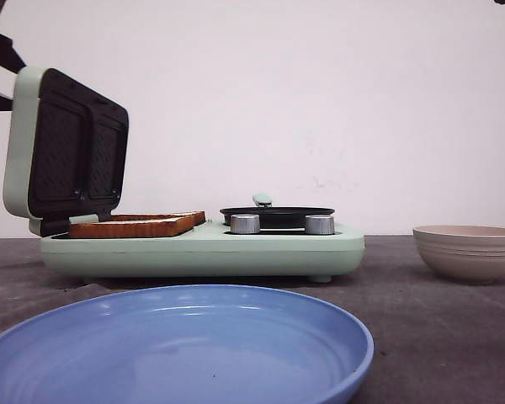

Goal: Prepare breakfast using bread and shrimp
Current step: 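Grasp the lid handle with the left gripper and lower the lid shut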

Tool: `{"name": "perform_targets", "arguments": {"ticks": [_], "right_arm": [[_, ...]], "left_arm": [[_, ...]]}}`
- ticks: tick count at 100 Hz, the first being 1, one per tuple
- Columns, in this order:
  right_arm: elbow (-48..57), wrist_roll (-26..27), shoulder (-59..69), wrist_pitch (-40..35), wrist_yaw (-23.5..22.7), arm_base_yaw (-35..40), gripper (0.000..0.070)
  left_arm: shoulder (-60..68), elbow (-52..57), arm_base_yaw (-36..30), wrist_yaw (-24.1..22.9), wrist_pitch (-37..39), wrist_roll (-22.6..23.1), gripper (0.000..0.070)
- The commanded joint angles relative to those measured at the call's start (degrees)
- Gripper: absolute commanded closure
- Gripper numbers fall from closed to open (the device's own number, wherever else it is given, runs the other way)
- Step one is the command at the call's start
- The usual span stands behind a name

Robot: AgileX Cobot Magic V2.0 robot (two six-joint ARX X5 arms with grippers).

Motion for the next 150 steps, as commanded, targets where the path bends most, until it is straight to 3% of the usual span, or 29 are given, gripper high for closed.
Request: {"name": "perform_targets", "arguments": {"ticks": [1, 47, 150], "right_arm": [[0.09, 0.42, 0.11, 0.52, 0.17, 0.46, 0.0699], [0.09, 0.44, 0.11, 0.52, 0.17, 0.46, 0.0699], [0.09, 0.44, 0.11, 0.55, 0.13, 0.48, 0.0699]], "left_arm": [[1.09, 0.42, -0.92, 0.04, -0.90, 4.26, 0.0700], [1.09, 0.42, -8.13, -5.11, -5.11, 10.54, 0.0699], [1.09, 0.42, -20.61, -21.59, -16.65, 24.11, 0.0698]]}}
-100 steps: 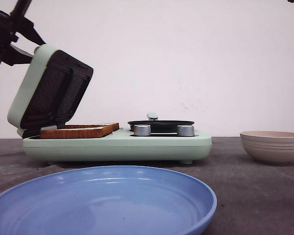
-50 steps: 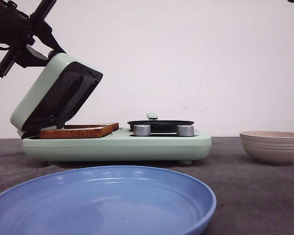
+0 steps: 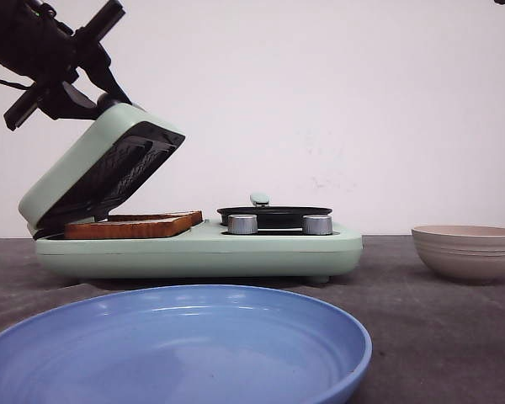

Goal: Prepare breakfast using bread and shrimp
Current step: 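Grasp the lid handle with the left gripper and lower the lid shut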

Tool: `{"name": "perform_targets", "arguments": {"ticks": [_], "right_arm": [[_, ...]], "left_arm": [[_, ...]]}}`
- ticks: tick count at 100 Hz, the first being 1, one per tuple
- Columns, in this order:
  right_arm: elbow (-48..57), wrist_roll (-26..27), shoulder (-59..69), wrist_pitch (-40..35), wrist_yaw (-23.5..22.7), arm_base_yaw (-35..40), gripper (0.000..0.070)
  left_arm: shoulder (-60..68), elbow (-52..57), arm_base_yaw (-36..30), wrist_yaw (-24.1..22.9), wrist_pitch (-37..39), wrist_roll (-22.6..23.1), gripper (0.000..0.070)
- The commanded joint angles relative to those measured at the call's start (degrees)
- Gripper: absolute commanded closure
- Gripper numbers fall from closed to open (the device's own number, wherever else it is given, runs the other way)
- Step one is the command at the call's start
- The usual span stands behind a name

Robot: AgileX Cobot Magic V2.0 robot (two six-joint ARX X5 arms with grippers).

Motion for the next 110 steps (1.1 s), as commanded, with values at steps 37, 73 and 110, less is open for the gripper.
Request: {"name": "perform_targets", "arguments": {"ticks": [37, 73, 110], "right_arm": [[0.11, 0.63, 0.09, 0.55, 0.13, 0.48, 0.0699], [0.11, 0.61, 0.11, 0.55, 0.13, 0.48, 0.0699], [0.11, 0.61, 0.11, 0.52, 0.13, 0.48, 0.0699]], "left_arm": [[1.62, -1.66, -3.37, -6.60, -8.20, 8.90, 0.0698], [3.15, -1.66, -4.72, -9.03, -9.86, 11.17, 0.0698], [9.09, -1.66, -6.54, -9.07, -9.73, 11.32, 0.0698]]}}
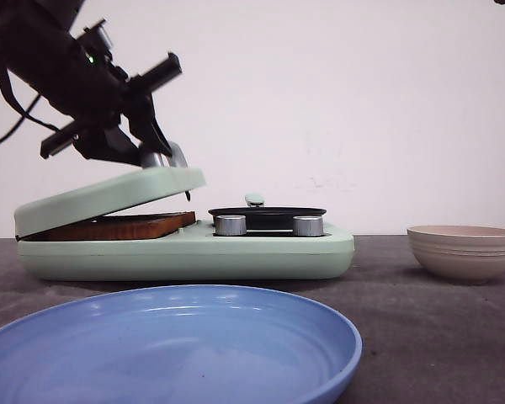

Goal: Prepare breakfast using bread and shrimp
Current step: 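Grasp the lid handle with the left gripper and lower the lid shut, then open the left gripper and lift it away from the closed lid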

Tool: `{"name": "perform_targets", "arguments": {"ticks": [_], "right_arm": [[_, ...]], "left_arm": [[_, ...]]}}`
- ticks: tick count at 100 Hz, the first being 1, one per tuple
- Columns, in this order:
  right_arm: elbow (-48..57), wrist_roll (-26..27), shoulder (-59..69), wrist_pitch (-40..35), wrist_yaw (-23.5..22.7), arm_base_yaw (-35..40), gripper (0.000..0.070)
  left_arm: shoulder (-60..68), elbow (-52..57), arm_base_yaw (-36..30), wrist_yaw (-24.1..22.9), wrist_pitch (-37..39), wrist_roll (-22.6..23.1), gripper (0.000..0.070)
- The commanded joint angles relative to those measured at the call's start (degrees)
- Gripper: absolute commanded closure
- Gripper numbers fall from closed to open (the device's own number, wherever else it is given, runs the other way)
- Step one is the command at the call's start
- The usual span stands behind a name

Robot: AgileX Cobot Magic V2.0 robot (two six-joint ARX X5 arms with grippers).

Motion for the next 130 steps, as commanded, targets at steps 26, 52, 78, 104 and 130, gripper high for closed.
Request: {"name": "perform_targets", "arguments": {"ticks": [26, 52, 78, 104, 130], "right_arm": [[0.11, 0.66, 0.09, 0.55, 0.13, 0.46, 0.0699], [0.11, 0.66, 0.09, 0.55, 0.13, 0.48, 0.0699], [0.11, 0.63, 0.09, 0.55, 0.13, 0.46, 0.0699], [0.11, 0.63, 0.09, 0.52, 0.15, 0.46, 0.0699], [0.11, 0.61, 0.09, 0.55, 0.17, 0.46, 0.0699]], "left_arm": [[4.24, -1.92, 0.28, -4.83, -5.99, 0.24, 0.0698], [4.24, -1.92, 0.24, -4.74, -6.82, 1.75, 0.0628], [4.22, -1.88, 0.26, -4.57, -6.05, 1.73, 0.0288], [3.87, -0.66, 0.26, -1.66, -5.40, 1.57, 0.0252], [1.51, 1.88, 0.26, -1.27, -5.51, 1.53, 0.0181]]}}
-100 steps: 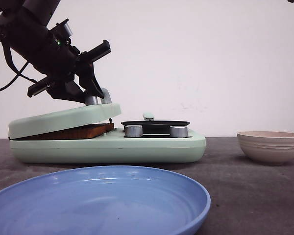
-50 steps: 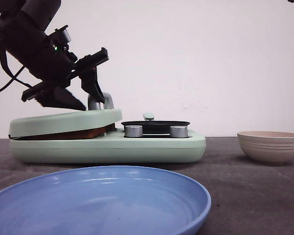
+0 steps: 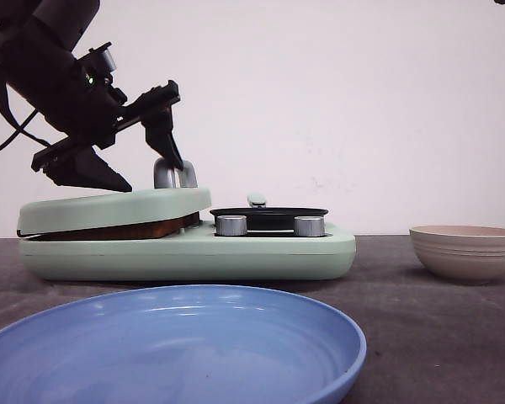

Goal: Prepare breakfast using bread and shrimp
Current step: 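Open the left gripper and lift it away from the closed lid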

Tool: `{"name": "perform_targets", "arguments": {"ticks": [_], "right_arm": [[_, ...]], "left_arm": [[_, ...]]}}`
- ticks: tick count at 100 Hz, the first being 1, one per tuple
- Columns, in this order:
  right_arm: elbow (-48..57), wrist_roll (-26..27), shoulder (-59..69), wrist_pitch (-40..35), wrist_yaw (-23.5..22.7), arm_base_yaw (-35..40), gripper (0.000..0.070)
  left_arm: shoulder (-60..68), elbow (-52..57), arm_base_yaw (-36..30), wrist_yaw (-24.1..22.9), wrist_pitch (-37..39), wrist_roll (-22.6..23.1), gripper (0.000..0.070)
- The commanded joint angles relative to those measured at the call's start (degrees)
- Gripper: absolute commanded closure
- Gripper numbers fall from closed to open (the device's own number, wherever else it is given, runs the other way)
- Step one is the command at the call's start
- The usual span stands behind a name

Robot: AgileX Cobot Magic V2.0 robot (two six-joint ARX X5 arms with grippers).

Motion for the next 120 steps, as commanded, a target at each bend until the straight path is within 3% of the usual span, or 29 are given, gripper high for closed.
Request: {"name": "perform_targets", "arguments": {"ticks": [1, 38, 74, 96, 120], "right_arm": [[0.11, 0.61, 0.09, 0.55, 0.17, 0.46, 0.0699], [0.11, 0.61, 0.09, 0.55, 0.17, 0.46, 0.0699], [0.11, 0.61, 0.09, 0.55, 0.22, 0.46, 0.0699], [0.11, 0.61, 0.09, 0.57, 0.76, 0.46, 0.0699], [0.11, 0.61, 0.09, 0.61, 1.84, 0.46, 0.0699]], "left_arm": [[0.13, 0.81, 0.17, -0.57, -1.40, -0.85, 0.0181], [-6.88, 2.32, 0.20, -0.46, -1.92, 1.25, 0.0184], [-15.98, 2.32, 0.24, -0.87, -8.68, 7.82, 0.0199], [-23.32, 2.32, 0.24, -1.31, -13.49, 11.04, 0.0462], [-31.01, 2.32, 0.24, -1.36, -20.85, 13.18, 0.0640]]}}
